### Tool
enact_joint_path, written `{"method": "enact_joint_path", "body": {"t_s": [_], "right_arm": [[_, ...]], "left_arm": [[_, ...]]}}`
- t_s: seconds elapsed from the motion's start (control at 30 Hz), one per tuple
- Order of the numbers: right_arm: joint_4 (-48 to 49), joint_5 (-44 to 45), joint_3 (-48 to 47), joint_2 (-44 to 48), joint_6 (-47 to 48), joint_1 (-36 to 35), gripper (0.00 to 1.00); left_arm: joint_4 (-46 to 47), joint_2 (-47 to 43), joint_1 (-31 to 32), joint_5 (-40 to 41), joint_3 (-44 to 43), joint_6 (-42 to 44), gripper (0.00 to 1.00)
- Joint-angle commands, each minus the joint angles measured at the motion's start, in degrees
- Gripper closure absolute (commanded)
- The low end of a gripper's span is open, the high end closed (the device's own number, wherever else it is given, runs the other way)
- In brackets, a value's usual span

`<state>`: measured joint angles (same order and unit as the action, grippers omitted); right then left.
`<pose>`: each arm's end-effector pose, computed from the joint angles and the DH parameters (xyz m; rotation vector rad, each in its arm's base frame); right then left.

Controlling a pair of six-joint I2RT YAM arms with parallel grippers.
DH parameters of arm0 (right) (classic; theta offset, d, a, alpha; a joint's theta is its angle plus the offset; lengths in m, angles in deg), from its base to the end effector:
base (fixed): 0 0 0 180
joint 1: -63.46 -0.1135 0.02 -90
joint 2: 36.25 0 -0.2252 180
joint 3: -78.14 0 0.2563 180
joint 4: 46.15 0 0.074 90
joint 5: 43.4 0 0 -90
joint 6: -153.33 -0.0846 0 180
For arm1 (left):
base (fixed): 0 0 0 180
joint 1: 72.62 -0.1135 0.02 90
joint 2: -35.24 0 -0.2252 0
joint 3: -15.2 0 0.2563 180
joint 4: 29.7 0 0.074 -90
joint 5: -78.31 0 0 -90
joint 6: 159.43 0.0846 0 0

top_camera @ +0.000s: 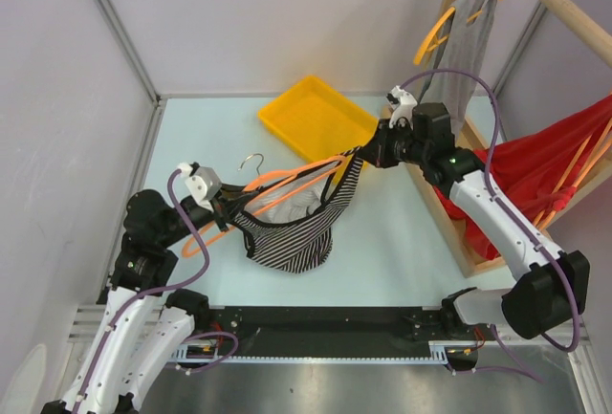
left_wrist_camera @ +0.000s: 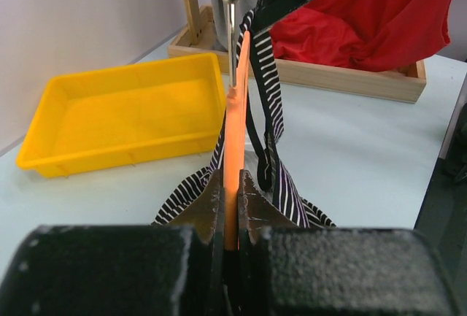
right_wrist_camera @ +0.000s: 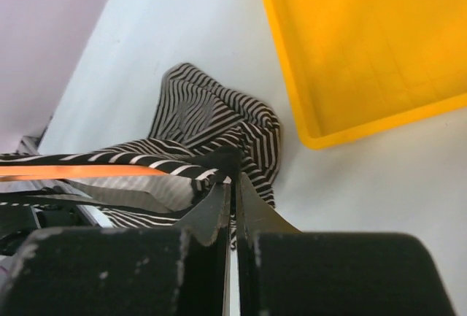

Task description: Place the tank top on the hanger

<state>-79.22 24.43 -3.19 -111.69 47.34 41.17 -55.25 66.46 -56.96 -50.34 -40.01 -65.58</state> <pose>0.3153 0.1638 0.2882 -0.3646 2.0734 0.8054 0.1798 -0.1053 0.3306 0.7832 1.4367 -0.6952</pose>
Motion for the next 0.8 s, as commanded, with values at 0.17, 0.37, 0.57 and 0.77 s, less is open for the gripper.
{"method": "enact_joint_path", "body": {"t_s": [0.17, 0.37, 0.57, 0.77], "right_arm": [[-2.4, -0.9, -5.0, 4.1, -2.3, -4.5, 1.0], [-6.0, -3.5, -8.1, 4.8, -3.1, -8.4, 1.0], [-5.3, -2.8, -11.2, 3.8, -3.7, -15.4, 1.0], [-3.8, -1.7, -15.4, -1.5, -3.2, -20.2, 1.0]], "left_arm": [[2.3, -0.3, -0.6, 0.0, -0.1, -0.3, 1.0], [2.4, 0.0, -0.6, -0.1, -0.1, -0.4, 1.0], [2.3, 0.2, -0.6, -0.2, -0.1, -0.4, 1.0], [2.4, 0.2, -0.6, -0.5, -0.1, -0.5, 1.0]]}}
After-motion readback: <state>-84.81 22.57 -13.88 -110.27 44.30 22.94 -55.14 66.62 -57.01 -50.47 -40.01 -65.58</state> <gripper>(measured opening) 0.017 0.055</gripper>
